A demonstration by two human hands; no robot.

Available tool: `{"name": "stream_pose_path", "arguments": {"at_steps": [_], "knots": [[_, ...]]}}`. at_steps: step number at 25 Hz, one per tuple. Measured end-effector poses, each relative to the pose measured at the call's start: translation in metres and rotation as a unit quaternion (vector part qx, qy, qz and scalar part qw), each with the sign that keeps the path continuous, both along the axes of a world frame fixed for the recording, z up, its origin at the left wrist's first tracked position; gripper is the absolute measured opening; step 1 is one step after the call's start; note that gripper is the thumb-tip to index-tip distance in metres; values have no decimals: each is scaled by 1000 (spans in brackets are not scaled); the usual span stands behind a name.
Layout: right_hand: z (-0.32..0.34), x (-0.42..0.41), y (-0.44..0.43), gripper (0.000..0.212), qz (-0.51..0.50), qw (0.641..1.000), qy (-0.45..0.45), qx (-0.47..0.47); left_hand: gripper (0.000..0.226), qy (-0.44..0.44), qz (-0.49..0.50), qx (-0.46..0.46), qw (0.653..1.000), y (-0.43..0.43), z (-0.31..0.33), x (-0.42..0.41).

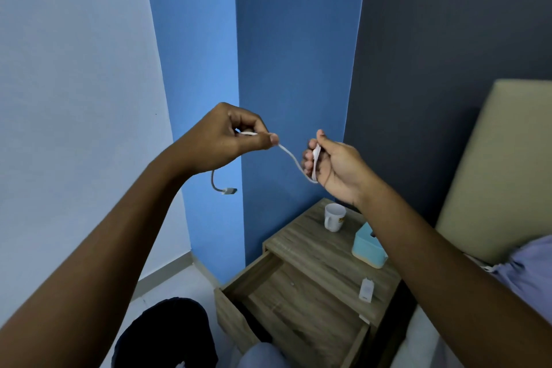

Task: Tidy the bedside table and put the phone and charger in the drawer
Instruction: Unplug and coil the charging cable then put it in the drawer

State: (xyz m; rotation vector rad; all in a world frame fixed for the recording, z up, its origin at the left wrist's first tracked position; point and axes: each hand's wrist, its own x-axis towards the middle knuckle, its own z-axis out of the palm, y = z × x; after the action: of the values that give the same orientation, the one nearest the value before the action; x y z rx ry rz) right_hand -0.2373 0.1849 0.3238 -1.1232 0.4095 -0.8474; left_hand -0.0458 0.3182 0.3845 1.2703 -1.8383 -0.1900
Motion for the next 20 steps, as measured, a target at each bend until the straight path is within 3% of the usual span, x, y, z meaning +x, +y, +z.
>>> {"name": "stream_pose_path", "arguments": {"at_steps": [3, 6, 8, 10, 13, 15, 18, 20], "knots": [[-7, -2, -5, 34, -13, 999, -18, 37, 20, -13, -10, 5, 1000, 1, 2, -6], [-16, -1, 6, 33, 11, 993, 93, -75, 25, -13, -5, -6, 1000, -1, 1, -13], [-18, -6, 18, 39, 83, 972, 168, -139, 29, 23, -2, -26, 999, -3, 0, -14], [-16, -16, 28, 45, 184, 958, 177, -132, 29, 74, 0, -37, 997, -5, -5, -15], [-10, -28, 42, 49, 293, 950, 78, -73, 32, 143, 3, -38, 989, -16, -26, -19], [-5, -26, 48, 46, 289, 955, -49, -40, 44, 137, 27, -38, 990, -30, -48, -20], [13, -24, 43, 35, 172, 944, -280, 7, 51, 20, 88, -26, 996, -49, -80, -20], [26, -23, 33, 31, 58, 935, -350, 2, 49, -68, 89, 8, 994, -52, -93, -22]]}}
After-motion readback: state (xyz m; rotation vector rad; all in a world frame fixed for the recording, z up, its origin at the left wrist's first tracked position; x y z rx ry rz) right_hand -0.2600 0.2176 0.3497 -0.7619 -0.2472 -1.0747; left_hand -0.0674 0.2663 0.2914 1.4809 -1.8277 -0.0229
